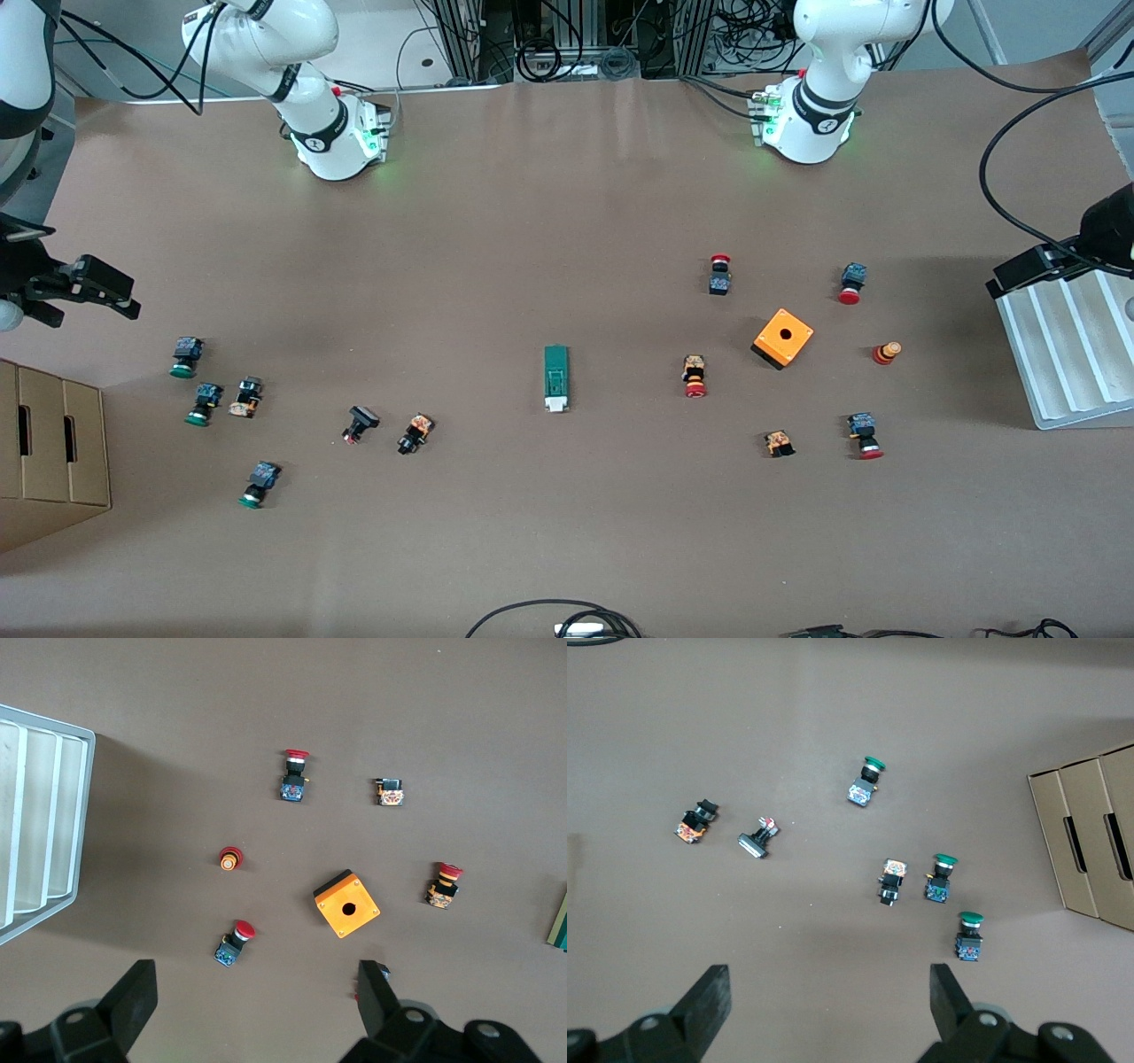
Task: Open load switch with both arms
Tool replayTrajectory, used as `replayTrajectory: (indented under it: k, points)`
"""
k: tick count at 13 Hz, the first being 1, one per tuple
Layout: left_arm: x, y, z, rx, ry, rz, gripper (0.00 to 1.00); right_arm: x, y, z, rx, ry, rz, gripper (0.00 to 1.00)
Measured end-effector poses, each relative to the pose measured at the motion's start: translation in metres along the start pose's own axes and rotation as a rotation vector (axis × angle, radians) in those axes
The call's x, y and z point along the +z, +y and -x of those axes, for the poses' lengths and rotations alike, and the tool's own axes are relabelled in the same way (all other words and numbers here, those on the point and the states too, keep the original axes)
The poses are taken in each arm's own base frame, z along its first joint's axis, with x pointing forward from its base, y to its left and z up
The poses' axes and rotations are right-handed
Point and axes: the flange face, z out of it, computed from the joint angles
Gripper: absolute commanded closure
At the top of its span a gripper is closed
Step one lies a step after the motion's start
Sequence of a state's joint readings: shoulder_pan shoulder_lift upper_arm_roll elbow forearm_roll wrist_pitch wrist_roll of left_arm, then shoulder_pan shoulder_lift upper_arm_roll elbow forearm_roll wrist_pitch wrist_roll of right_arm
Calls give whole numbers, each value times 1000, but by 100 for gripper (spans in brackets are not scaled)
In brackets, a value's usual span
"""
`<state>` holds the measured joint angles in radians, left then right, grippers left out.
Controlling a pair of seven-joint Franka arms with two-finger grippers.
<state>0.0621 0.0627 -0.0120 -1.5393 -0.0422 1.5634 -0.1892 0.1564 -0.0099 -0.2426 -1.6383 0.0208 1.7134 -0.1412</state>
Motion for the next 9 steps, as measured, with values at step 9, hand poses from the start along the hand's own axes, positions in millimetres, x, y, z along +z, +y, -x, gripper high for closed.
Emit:
replayTrajectory:
  k: [9]
  points:
    - [0, -1, 0, -2, 1, 0, 0, -1, 0, -1, -1, 14, 4, 0]
